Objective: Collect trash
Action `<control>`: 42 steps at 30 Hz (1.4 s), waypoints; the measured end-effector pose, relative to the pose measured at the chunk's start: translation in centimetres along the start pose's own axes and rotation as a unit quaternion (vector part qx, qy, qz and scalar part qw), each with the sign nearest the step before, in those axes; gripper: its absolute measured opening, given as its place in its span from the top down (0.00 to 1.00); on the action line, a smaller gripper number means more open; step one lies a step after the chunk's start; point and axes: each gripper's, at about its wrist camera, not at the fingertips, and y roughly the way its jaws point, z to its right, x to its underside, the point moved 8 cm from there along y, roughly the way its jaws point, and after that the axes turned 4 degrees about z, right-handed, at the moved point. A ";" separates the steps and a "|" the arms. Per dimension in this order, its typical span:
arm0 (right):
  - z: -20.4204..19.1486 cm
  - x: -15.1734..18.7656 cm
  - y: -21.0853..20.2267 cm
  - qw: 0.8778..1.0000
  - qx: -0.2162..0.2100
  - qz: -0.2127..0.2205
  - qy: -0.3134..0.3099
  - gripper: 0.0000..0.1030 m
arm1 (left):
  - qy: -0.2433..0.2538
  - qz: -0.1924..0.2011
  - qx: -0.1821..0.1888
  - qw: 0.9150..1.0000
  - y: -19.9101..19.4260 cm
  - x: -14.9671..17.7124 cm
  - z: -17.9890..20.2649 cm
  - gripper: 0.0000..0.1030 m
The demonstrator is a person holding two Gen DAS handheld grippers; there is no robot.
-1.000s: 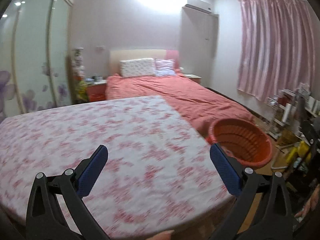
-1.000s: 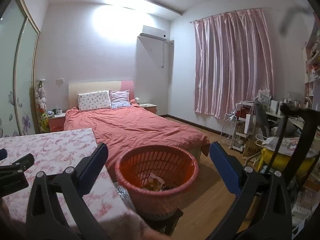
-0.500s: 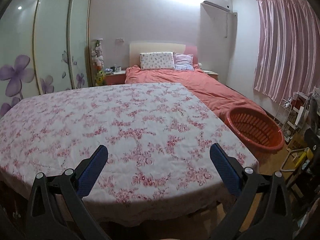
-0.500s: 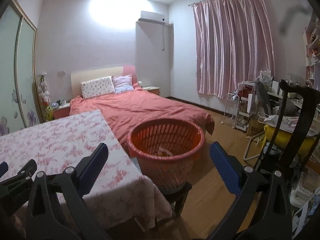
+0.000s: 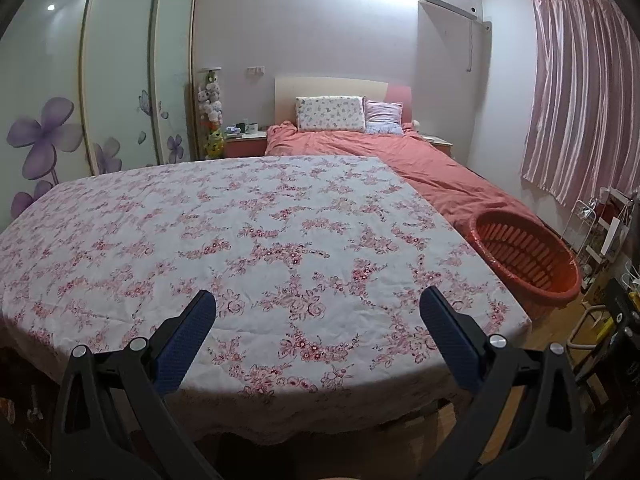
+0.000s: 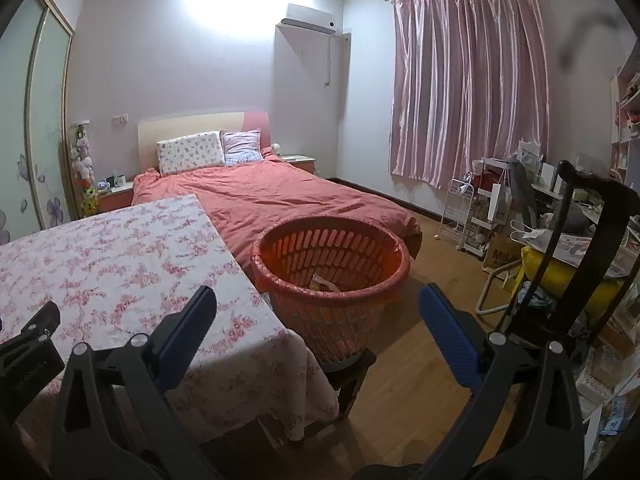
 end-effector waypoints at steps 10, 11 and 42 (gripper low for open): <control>-0.3 0.8 0.8 1.000 0.011 -0.013 -0.007 0.04 | 0.009 -0.008 -0.008 1.000 0.3 0.4 0.1 0.02; -0.3 0.8 0.8 1.000 0.012 -0.014 -0.007 0.04 | 0.009 -0.008 -0.009 1.000 0.3 0.4 0.0 0.02; -0.5 2.0 1.5 0.999 0.013 -0.036 -0.007 0.04 | 0.011 -0.028 0.001 1.000 0.5 1.2 0.4 0.02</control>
